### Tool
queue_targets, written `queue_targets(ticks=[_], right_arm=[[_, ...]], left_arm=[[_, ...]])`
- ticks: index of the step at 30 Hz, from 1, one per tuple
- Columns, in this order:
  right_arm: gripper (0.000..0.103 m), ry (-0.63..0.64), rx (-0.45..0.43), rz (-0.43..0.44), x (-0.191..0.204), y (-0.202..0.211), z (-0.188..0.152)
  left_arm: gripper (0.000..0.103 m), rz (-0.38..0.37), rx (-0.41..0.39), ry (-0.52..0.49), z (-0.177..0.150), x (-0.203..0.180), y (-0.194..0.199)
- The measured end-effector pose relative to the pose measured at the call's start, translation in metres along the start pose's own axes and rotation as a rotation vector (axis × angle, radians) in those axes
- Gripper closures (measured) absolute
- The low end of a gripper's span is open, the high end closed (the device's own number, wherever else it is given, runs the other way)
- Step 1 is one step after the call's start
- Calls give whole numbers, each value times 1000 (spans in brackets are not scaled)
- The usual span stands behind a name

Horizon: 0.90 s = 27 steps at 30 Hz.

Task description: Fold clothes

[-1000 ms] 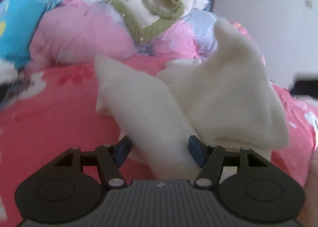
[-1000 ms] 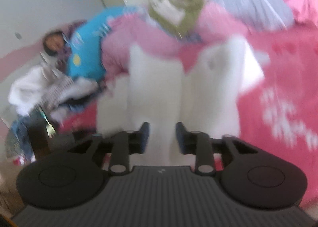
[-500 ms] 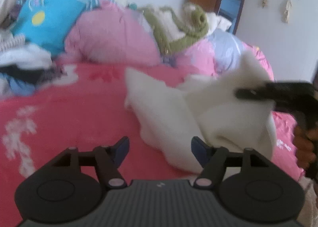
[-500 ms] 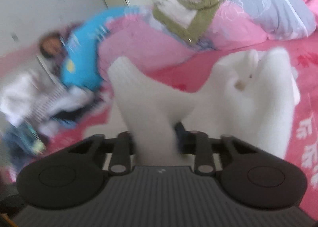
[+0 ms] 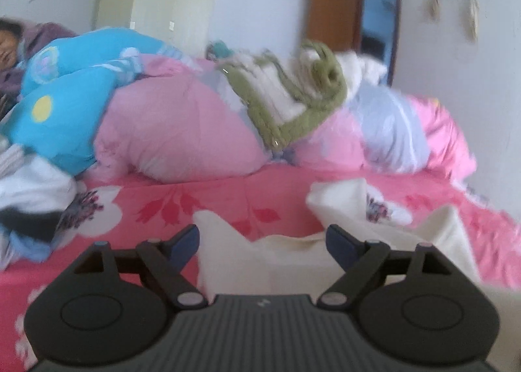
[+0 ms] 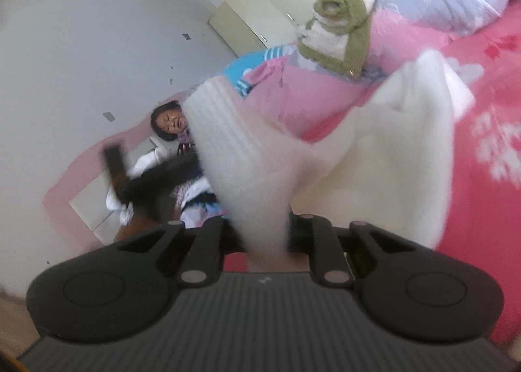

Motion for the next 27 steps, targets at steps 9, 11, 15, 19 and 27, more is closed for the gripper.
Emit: queue_targets(ticks=[9,11,15,19,27], right_arm=[[91,-39,-52,-87,-28,51,-16],[91,-57,-90,-110,-39,61,-4],[92,-77,-156,-158,-60,79,18],[92,-55,-200,-194,-76,87,46],[87,-142,-221,-311,-129,77,110]], left_arm=[[48,-101,335,-248,-76,-68,-55],[50,-117,328,-289,-89,-82,-44],[52,-170,351,-241,-96,-95,-24],[54,-249,370,-216,-94,-107,-10],[47,-376,345,-231,-90,-130,15]])
Point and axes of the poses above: each gripper's, at about its wrist camera, not at the fingertips, and y roughly against the way its jaws point, x to its left, z to its top, the point moved 9 cm from there along -y, roughly the way its jaws point, and after that the axes turned 6 degrees about -y, right-handed, at the moved point
